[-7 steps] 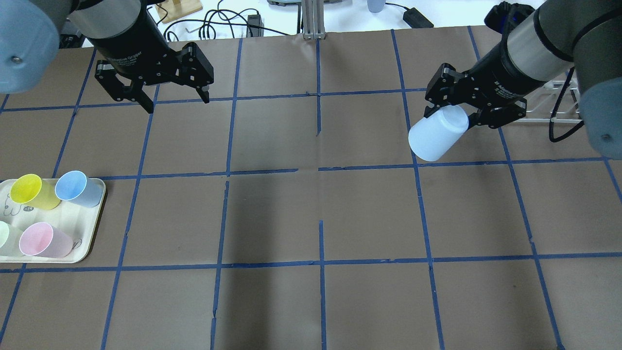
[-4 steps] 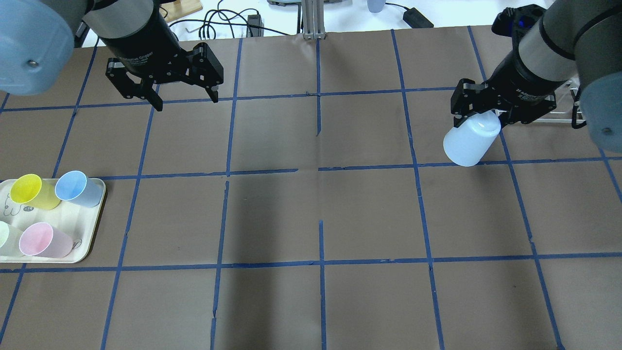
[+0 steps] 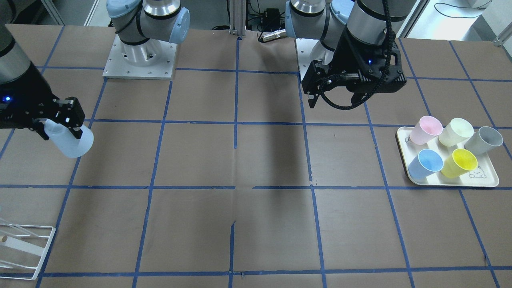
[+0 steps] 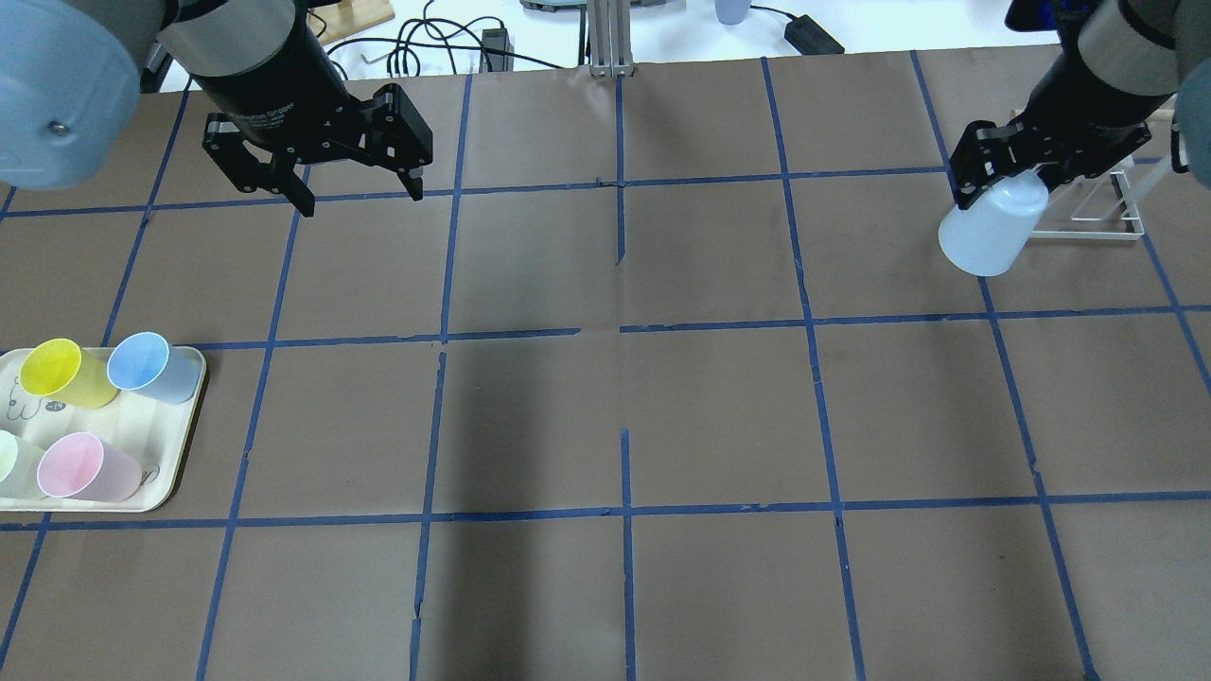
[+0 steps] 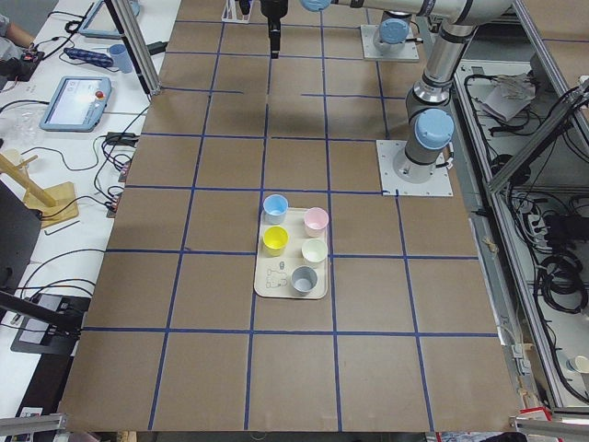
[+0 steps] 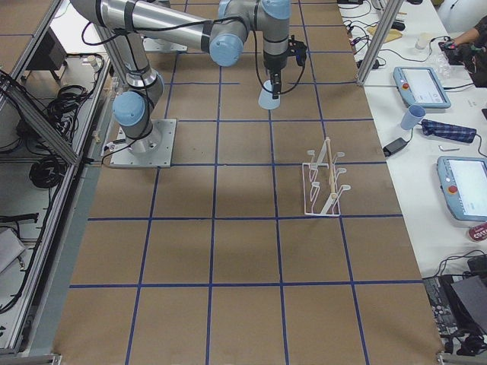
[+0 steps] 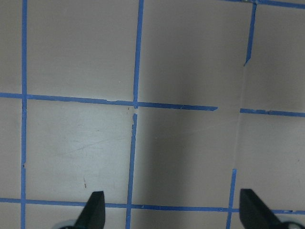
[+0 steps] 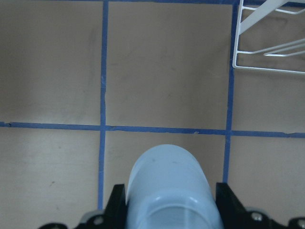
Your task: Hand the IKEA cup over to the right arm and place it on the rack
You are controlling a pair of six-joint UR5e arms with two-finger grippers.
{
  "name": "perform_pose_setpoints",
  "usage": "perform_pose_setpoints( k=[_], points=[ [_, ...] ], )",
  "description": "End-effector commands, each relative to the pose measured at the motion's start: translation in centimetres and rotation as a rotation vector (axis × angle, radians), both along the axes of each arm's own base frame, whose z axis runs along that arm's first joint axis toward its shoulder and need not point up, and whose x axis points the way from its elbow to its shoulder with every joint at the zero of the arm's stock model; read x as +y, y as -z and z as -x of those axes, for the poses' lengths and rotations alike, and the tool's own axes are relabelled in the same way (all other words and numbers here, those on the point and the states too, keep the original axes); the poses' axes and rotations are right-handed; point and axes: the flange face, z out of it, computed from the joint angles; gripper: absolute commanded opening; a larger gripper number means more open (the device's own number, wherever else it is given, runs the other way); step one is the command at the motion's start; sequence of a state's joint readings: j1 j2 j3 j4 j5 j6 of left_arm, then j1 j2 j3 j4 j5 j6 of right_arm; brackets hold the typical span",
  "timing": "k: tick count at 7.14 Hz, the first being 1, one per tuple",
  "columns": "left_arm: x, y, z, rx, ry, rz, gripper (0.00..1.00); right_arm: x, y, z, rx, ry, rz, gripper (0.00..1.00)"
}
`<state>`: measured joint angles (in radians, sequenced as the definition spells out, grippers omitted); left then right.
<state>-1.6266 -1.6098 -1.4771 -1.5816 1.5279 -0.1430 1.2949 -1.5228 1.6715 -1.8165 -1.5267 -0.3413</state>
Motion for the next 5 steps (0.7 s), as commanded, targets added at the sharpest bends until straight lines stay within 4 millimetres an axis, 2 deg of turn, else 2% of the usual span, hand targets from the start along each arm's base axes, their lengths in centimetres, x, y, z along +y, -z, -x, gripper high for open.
perform_pose_setpoints(
  k=[1,2,3,5],
  points=[
    [0.0,-0.1,-0.1,0.0,-0.002,0.002,1.0,-1.9,2.0,6.5,0.027,-0.088,0.017,0.38],
    [0.0,-0.1,-0.1,0.0,-0.002,0.002,1.0,-2.3,2.1,8.8,0.046,-0.101,0.043,0.38],
    [0.0,-0.1,-0.1,0.0,-0.002,0.002,1.0,-3.5,2.7,10.1,0.063,-0.131,0.063,0.38],
    [0.0,-0.1,-0.2,0.0,-0.003,0.004,1.0,-6.1,2.7,11.5,0.069,-0.131,0.077,0.39]
  ],
)
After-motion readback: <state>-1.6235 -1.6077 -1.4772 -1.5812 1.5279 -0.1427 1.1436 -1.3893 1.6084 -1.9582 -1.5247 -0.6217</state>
